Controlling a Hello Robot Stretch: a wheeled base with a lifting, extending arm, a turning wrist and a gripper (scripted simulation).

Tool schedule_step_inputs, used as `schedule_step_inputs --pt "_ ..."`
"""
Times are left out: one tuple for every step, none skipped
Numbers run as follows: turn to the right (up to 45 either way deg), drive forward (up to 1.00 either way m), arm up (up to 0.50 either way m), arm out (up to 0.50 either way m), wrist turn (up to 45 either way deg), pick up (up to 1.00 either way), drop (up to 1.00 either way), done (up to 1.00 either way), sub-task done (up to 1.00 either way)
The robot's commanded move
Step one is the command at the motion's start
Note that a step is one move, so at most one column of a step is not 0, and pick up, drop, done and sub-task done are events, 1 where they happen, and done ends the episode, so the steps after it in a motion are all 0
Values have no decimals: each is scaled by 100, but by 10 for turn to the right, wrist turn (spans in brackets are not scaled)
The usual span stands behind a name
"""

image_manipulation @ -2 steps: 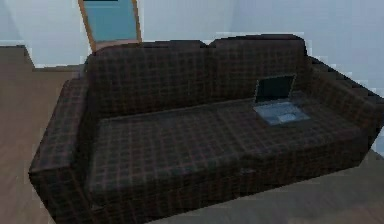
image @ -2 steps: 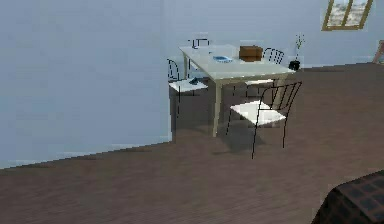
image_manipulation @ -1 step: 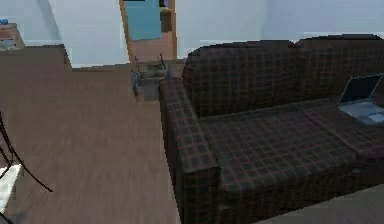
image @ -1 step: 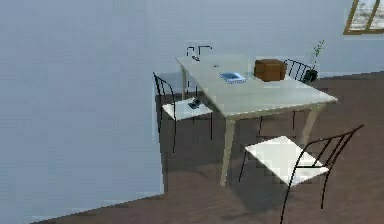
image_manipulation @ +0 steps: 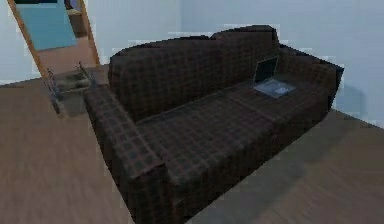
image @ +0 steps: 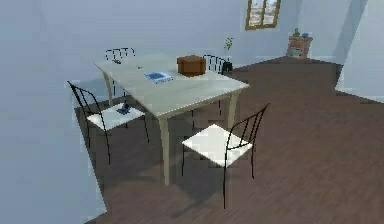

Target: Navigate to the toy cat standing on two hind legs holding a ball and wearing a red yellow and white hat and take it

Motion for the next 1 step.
schedule_step_inputs --pt "0 25 0 0 0 0 0 0 0"
